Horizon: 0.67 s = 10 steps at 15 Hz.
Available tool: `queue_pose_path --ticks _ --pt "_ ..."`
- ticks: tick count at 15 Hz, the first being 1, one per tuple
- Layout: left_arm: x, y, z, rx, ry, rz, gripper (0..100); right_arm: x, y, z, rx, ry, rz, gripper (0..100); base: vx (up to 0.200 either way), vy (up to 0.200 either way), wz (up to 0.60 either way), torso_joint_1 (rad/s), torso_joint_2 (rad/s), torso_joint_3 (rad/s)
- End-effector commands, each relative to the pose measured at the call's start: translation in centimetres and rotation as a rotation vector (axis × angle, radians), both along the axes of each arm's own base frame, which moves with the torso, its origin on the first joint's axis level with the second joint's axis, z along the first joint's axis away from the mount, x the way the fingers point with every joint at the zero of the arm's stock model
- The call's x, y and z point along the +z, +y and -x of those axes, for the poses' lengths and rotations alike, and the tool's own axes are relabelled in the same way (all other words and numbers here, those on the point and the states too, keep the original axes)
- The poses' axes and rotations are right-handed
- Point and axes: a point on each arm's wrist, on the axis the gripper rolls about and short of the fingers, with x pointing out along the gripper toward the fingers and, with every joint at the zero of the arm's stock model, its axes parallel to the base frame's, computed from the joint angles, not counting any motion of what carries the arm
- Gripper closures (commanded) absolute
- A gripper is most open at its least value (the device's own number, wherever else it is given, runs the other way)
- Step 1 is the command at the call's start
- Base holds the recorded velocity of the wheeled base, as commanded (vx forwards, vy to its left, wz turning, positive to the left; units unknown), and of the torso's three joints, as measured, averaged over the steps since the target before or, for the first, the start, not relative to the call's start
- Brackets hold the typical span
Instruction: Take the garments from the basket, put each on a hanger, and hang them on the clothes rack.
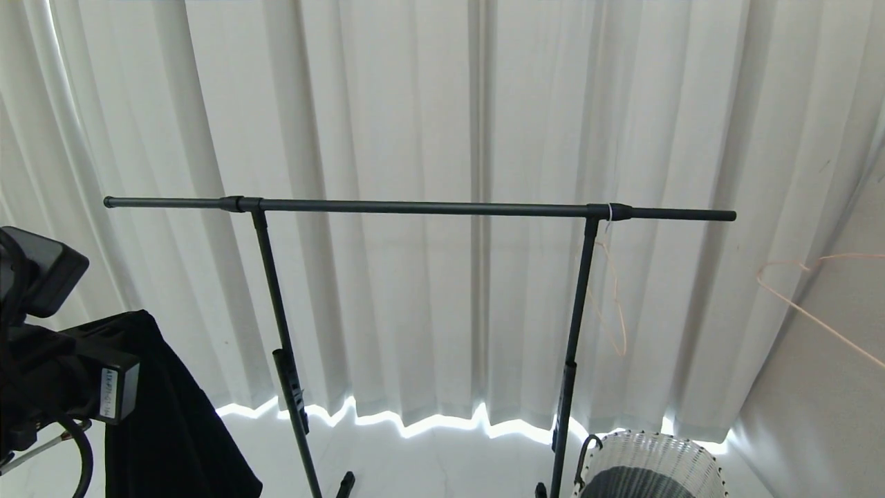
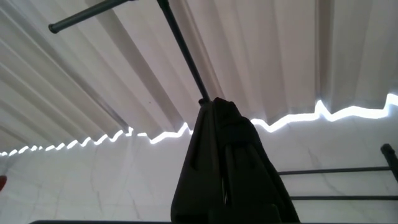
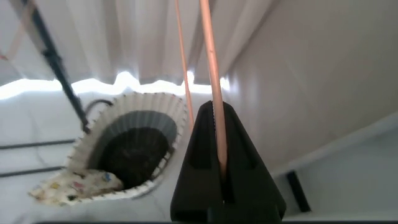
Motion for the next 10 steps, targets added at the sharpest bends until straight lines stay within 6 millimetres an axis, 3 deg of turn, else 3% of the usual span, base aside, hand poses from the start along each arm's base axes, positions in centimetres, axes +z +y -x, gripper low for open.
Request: queue_pose_path --ticks 1,9,10 --pt "0.0 0.0 0.0 0.000 0.000 0.001 100 0.3 0.6 0.4 0.051 -0.031 -0.023 100 0.000 0.200 0.00 0.002 0.00 0.002" --pt "-0.2 0.0 -0.1 0.000 0.009 -0.001 100 1.6 2.5 1.9 0.279 -0.160 -0.100 100 0.000 0.200 0.00 0.005 0.01 0.001" --pt "-0.2 0.0 -0.1 0.000 0.009 -0.001 100 1.6 2.8 2.0 0.302 -0.157 -0.104 100 0.000 0.000 0.00 0.000 0.00 0.000"
